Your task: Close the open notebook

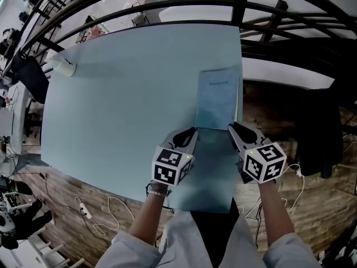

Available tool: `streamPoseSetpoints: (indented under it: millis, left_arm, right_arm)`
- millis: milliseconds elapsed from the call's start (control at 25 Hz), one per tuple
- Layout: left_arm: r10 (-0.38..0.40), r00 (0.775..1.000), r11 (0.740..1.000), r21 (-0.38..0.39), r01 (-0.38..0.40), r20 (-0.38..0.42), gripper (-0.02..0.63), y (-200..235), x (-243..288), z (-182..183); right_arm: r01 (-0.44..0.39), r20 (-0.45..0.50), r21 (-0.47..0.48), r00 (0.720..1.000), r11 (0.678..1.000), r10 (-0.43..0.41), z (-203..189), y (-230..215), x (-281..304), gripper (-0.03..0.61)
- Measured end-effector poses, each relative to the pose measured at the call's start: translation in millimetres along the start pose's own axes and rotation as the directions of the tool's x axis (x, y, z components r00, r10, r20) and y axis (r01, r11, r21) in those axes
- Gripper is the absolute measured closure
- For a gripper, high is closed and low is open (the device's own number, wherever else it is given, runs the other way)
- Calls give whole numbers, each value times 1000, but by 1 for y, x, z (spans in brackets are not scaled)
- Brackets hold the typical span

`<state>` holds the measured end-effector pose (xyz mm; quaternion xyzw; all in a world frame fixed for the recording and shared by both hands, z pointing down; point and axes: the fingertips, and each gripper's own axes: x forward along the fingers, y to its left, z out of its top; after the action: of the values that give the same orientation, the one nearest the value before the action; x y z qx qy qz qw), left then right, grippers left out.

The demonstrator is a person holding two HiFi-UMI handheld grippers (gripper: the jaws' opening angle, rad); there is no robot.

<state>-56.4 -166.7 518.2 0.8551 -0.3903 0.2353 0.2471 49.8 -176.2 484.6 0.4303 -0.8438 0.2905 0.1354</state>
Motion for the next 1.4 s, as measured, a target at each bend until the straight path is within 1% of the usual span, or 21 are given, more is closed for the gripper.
streamPoseSetpoints:
  millis: [200,400,640,840,1000,1200,1280,1400]
  left_arm:
    - [4,999,1000,8,-5,37,592,-6,-12,8]
    - [0,998,1000,-6,1,59,593,-14,-18,14]
    - [18,996,999,-28,-16,84,594,-14,-35,21]
    - [27,993,999,-50,-22,116,594,-12,-51,29]
    - [28,990,999,-36,-24,137,595,-14,-62,40]
    - [30,985,999,-18,-28,169,595,-22,-77,55]
    - [38,982,999,-16,-36,184,595,-23,-83,62]
    - [43,977,999,-13,-41,209,595,-27,-91,74]
  right_arm:
    - [40,-41,11,998,999,-40,-19,-14,2,534]
    - [77,-84,9,994,997,-76,-34,-28,6,534]
    - [110,-144,-34,983,993,-114,-48,-37,12,522]
    - [119,-175,-73,976,990,-130,-49,-36,12,505]
    - [121,-151,-67,980,990,-130,-42,-34,8,480]
    - [174,-51,-45,983,984,-176,-16,-28,-13,480]
    - [164,-19,-41,986,986,-165,-5,-19,-20,480]
    - [144,26,-59,989,988,-143,12,-1,-32,483]
